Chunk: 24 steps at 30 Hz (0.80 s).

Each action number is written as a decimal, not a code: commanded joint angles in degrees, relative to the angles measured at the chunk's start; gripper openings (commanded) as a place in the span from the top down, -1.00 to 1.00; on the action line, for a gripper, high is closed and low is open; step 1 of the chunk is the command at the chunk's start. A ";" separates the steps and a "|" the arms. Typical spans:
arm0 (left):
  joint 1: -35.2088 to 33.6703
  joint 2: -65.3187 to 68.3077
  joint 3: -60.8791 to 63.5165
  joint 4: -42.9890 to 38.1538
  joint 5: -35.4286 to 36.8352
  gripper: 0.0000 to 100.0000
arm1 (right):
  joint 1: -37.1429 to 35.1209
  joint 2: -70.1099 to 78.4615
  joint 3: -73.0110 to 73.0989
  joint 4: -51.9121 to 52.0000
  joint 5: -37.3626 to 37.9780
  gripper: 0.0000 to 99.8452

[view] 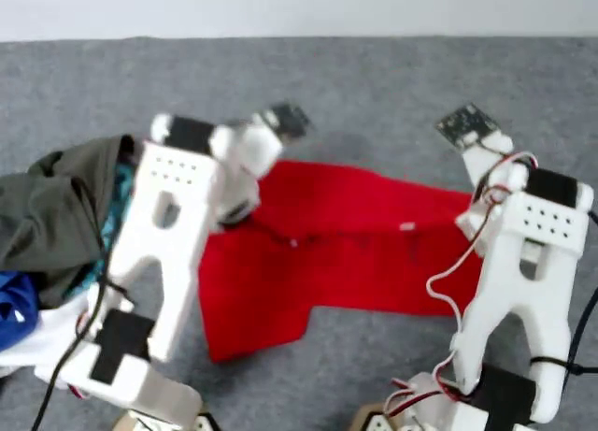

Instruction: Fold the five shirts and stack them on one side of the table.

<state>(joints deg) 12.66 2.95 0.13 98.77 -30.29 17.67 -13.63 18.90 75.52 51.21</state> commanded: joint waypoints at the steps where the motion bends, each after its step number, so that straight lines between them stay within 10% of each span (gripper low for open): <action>1: 2.73 -6.95 9.80 0.44 -0.97 0.99 | 2.77 -2.15 3.34 -2.86 2.11 0.98; 24: -7.12 -24.26 38.02 -6.68 -8.35 0.99 | 8.66 -2.68 9.41 -7.16 5.36 0.98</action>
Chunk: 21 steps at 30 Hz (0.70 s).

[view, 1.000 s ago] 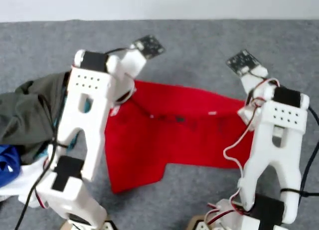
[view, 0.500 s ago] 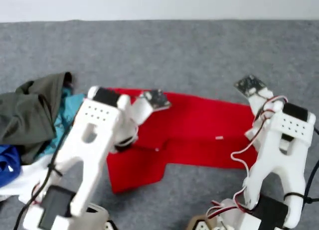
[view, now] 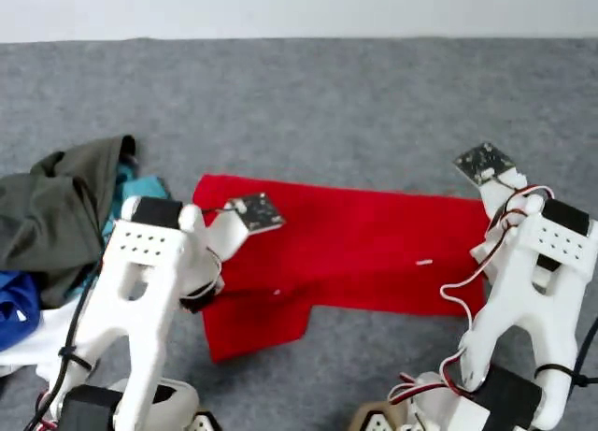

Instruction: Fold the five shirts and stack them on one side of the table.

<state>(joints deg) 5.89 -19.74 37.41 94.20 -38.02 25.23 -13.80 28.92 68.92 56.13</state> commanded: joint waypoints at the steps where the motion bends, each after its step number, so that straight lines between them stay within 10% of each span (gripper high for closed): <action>1: 0.26 -1.58 1.36 -2.37 -0.62 0.98 | 1.63 -2.51 -0.62 -0.57 0.44 0.98; 11: 8.00 -1.93 2.68 0.35 -0.26 0.97 | 2.24 -2.51 -0.70 -0.31 0.44 0.96; 21: 1.32 -1.93 -0.48 4.13 -0.18 0.73 | 4.44 -4.79 -1.05 2.07 0.18 0.48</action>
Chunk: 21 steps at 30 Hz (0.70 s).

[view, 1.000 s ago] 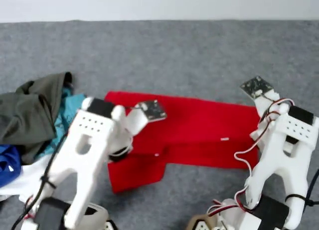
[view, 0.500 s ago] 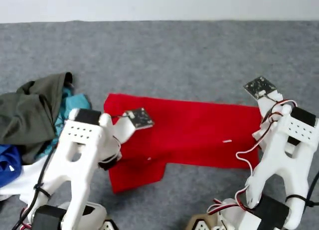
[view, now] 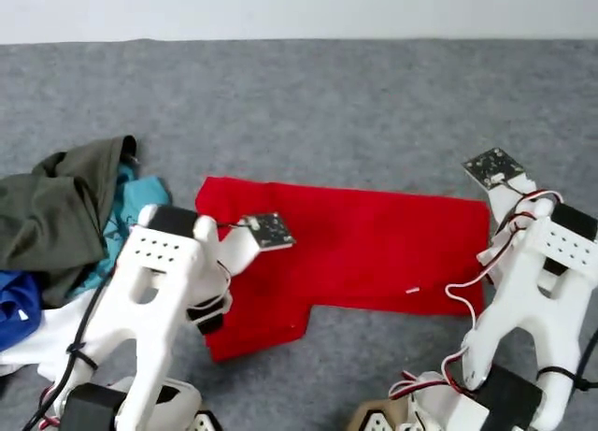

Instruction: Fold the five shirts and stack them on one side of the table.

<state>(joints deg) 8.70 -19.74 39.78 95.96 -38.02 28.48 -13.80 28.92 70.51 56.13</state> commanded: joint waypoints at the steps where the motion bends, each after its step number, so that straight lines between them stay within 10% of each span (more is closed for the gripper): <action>1: -1.58 -1.93 -3.56 2.99 -0.18 0.72 | 1.19 -5.32 -1.05 0.48 0.26 0.48; 11: -3.34 -1.85 -17.45 2.37 3.34 0.74 | -1.10 -10.42 -1.14 0.48 -0.62 0.60; 21: -4.31 -1.49 -19.91 -7.56 19.87 0.99 | -15.78 -10.33 -1.14 -0.13 -20.04 0.94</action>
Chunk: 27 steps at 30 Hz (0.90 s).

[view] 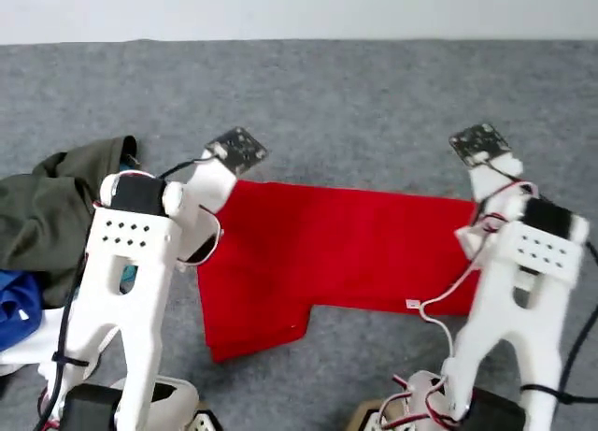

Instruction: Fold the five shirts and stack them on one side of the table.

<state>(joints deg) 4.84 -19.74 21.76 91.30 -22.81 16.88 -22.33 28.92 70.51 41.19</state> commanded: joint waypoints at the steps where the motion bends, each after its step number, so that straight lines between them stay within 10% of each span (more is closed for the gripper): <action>1: -0.44 -1.49 -1.89 -3.43 5.63 0.99 | -5.58 -1.80 -1.14 0.13 -6.42 0.94; 7: -4.40 -3.25 -3.82 -0.70 7.65 0.99 | -14.11 -1.89 -1.23 5.23 -8.70 0.98; 18: -42.64 -4.75 -5.32 1.32 4.57 0.98 | -39.16 -1.80 -1.05 14.11 -8.62 0.91; 27: -54.68 4.40 -5.41 1.32 -5.01 0.98 | -63.43 0.40 0.62 12.97 -8.88 0.54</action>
<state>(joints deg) -47.74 -17.10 18.33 92.26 -24.84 -40.70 -22.42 29.54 85.19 33.27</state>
